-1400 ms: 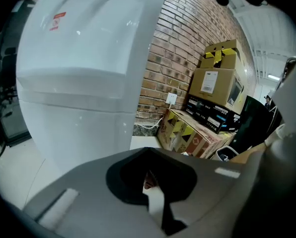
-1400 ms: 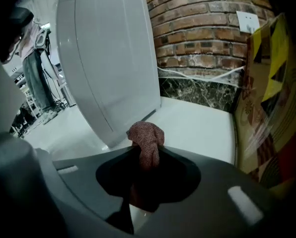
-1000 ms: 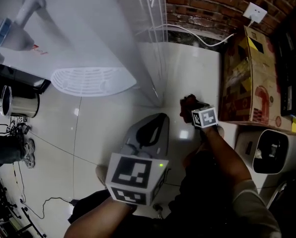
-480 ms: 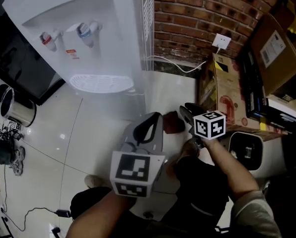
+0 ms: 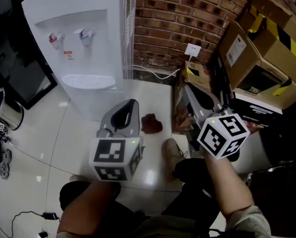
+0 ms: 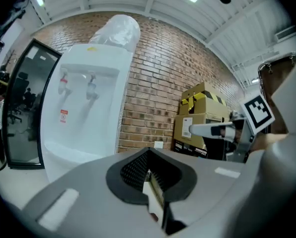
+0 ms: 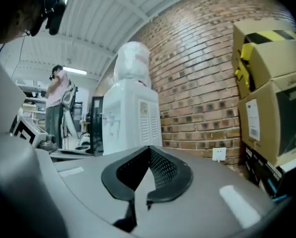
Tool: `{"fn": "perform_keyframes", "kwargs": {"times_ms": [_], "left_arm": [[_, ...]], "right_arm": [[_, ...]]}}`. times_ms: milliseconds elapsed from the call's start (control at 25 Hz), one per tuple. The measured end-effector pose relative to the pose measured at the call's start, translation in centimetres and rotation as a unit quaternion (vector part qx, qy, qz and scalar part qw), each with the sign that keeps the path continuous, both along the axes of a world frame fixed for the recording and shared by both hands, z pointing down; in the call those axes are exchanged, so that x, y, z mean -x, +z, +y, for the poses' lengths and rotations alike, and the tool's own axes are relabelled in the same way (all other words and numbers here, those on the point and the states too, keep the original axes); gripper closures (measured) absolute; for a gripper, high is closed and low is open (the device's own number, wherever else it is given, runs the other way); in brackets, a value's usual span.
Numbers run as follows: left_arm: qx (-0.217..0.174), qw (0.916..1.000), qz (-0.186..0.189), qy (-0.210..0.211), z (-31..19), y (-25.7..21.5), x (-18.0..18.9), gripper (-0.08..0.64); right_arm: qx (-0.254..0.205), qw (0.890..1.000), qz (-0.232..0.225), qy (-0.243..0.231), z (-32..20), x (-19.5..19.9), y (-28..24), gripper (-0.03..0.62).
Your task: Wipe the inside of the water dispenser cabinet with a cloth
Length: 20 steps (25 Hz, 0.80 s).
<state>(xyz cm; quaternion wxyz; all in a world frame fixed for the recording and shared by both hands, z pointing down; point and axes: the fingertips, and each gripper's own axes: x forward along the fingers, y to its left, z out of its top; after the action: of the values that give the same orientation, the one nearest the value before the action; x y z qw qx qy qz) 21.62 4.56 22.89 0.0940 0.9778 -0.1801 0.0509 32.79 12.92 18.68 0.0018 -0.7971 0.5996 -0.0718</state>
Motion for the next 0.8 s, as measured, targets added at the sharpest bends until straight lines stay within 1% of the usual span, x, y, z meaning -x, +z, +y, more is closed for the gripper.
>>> {"fn": "perform_keyframes", "kwargs": {"times_ms": [40, 80, 160, 240, 320, 400, 480, 800], "left_arm": [[0.0, 1.0, 0.006, -0.004, 0.1, -0.4, 0.2, 0.56], [-0.002, 0.9999, 0.012, -0.006, 0.2, -0.8, 0.2, 0.559], [-0.017, 0.9997, 0.018, -0.005, 0.5, -1.7, 0.2, 0.56], [-0.036, 0.9992, 0.013, -0.006, 0.7, -1.9, 0.3, 0.56], [-0.044, 0.9989, 0.003, -0.012, 0.3, -1.2, 0.5, 0.559], [-0.036, 0.9992, -0.005, -0.017, -0.2, -0.4, 0.5, 0.56], [-0.028, 0.9994, -0.006, -0.02, -0.5, -0.2, 0.3, 0.56], [-0.028, 0.9996, 0.0, -0.006, 0.0, -0.4, -1.0, 0.56]], "right_arm": [[-0.012, 1.0, 0.0, 0.008, 0.8, 0.4, 0.1, 0.58], [-0.013, 1.0, 0.003, 0.012, 1.5, 0.7, 0.4, 0.58], [-0.01, 1.0, 0.009, 0.015, 2.4, 0.7, 0.7, 0.58], [-0.012, 0.999, 0.007, 0.029, 2.9, -0.3, 0.6, 0.581], [-0.015, 0.999, -0.011, 0.043, 3.3, -1.4, 0.8, 0.581], [-0.013, 0.999, -0.021, 0.046, 3.6, -1.8, 1.0, 0.581], [-0.009, 0.999, -0.022, 0.042, 3.5, -1.8, 1.1, 0.581], [0.004, 1.0, -0.004, 0.03, 2.5, -1.1, 1.3, 0.581]]}}
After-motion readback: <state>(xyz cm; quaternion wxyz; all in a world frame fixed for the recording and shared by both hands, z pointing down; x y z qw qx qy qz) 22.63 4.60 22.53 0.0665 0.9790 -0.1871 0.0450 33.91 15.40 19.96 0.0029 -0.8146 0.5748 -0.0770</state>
